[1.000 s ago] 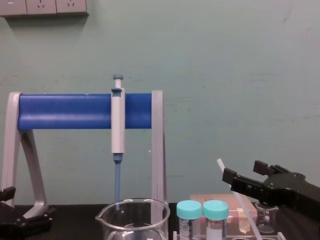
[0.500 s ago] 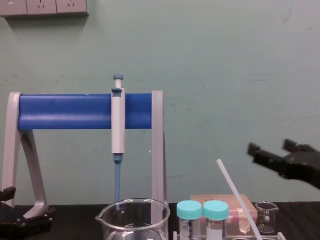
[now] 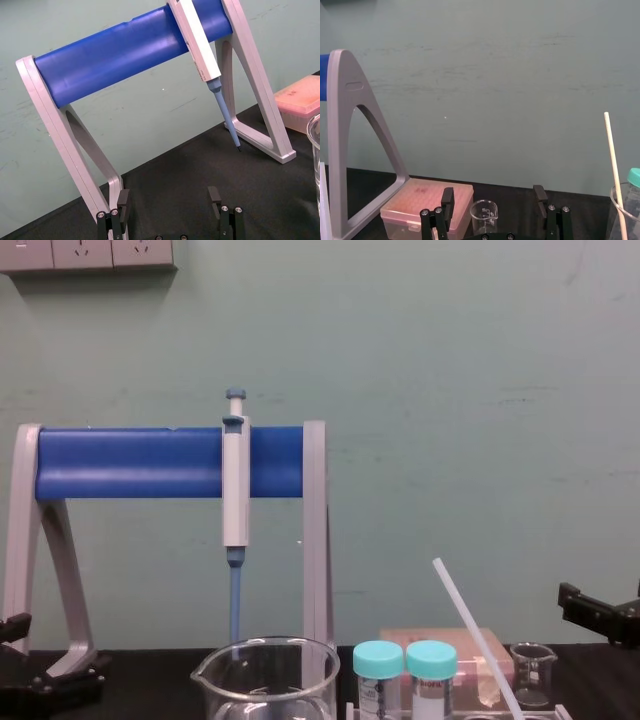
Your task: Pick up the stirring rod with one hand, then place it down.
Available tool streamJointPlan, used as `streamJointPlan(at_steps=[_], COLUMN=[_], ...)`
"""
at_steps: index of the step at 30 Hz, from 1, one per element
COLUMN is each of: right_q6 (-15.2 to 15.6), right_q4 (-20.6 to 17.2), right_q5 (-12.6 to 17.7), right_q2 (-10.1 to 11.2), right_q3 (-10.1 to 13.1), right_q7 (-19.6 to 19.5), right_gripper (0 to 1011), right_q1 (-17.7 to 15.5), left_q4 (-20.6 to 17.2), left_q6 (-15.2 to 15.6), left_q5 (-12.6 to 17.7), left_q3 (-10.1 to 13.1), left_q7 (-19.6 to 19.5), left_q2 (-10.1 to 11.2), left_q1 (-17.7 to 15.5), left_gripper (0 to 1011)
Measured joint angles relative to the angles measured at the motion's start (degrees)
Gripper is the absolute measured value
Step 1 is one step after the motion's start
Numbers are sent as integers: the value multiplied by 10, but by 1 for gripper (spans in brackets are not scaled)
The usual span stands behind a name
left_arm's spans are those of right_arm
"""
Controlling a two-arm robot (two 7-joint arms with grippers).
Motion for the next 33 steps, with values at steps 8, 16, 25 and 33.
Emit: streamJointPlan(at_steps=[8,16,25,33], right_q6=[-3,-5,-6,-7], right_q4=[0,0,0,0], right_q5=[1,3,4,5], right_q2=[0,1,1,1], right_q3=[-1,-1,-2,-2], right_q7=[1,3,5,5], right_gripper=[1003,1003,1003,1003], right_q1=[1,1,2,2], left_q4=[0,0,0,0], left_q6=[0,0,0,0], left_q5=[0,0,0,0], left_q3=[0,0,0,0], left_q7=[0,0,0,0], left_q2=[0,0,0,0], left_q1=[0,0,0,0], left_gripper=[1000,1000,1000,1000])
